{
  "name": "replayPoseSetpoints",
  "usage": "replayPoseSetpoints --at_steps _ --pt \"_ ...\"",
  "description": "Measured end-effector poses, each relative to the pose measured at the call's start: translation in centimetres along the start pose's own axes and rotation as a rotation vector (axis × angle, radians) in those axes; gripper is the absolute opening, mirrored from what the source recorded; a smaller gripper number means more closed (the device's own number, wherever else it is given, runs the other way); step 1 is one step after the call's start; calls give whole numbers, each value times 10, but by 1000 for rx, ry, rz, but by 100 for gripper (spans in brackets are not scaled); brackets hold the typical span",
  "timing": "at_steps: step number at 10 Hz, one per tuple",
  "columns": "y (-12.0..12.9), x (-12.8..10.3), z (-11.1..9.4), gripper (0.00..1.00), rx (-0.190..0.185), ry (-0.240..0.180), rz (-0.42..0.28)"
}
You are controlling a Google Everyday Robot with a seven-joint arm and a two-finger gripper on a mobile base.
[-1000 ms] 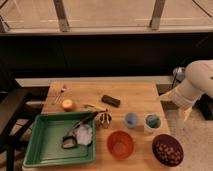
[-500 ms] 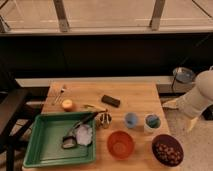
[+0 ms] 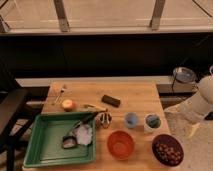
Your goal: Place grapes in red bowl
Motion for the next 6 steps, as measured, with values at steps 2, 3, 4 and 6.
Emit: replayPoseSetpoints --at_steps 2,3,4,6 --pt "-1 0 1 80 1 -1 -1" --pt "-1 0 1 80 0 1 -3" --pt "2 0 0 80 -10 18 -8" --pt "14 -4 2 80 -45 58 -17"
